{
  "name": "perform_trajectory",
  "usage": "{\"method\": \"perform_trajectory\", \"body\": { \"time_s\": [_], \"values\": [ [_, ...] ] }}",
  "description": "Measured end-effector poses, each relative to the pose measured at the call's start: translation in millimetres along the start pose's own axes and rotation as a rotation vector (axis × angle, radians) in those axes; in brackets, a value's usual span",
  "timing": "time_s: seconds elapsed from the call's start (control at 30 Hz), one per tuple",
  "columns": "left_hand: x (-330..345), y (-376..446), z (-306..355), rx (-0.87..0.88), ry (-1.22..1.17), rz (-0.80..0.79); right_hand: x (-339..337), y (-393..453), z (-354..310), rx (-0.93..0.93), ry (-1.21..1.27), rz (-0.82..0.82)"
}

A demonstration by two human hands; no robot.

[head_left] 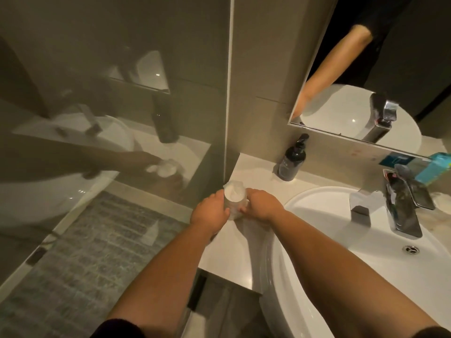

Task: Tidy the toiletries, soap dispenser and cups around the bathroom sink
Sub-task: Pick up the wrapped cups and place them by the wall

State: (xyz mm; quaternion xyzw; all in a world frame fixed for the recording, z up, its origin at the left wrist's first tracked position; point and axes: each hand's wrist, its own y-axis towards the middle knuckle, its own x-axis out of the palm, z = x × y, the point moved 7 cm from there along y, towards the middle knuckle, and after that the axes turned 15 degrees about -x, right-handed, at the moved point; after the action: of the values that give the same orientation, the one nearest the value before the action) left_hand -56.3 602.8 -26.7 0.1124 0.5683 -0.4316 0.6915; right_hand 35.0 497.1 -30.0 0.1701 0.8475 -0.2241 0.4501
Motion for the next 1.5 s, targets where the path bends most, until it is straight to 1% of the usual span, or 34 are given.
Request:
{"method": "perform_trajectory", "body": {
  "time_s": [0.17,0.27,0.37,0.53,0.67,0.77,0.97,1.1,1.23,1.37,1.5],
  "values": [
    [6,7,-1,-0.02,-0.022,0.017,0,3,5,-0.004,-0.022,-0.01],
    [-2,1,4,-0.003,-0.031,0.048,-12,-4,0,-0.023,-0.042,0.028],
    [-23,-10,19,0.033,-0.039,0.089,-37,-19,-12,-0.039,-0.062,0.081],
    [-64,-44,57,0.128,-0.06,0.138,-91,-65,-32,-0.045,-0.103,0.187],
    [-75,-86,95,0.225,-0.047,0.171,-118,-122,-31,0.001,-0.116,0.249],
    [-61,-121,119,0.279,-0.044,0.159,-118,-170,-17,0.057,-0.117,0.282],
    [-6,-186,170,0.375,0.034,0.131,-101,-270,24,0.163,-0.084,0.32],
    [26,-239,217,0.495,-0.033,0.111,-105,-342,50,0.186,-0.042,0.379],
    [57,-287,267,0.58,-0.058,0.099,-111,-411,82,0.262,-0.03,0.436],
    [84,-312,308,0.616,-0.053,0.095,-118,-463,113,0.336,0.01,0.466],
    [100,-316,341,0.632,-0.032,0.074,-128,-488,138,0.378,0.043,0.493]
  ]
}}
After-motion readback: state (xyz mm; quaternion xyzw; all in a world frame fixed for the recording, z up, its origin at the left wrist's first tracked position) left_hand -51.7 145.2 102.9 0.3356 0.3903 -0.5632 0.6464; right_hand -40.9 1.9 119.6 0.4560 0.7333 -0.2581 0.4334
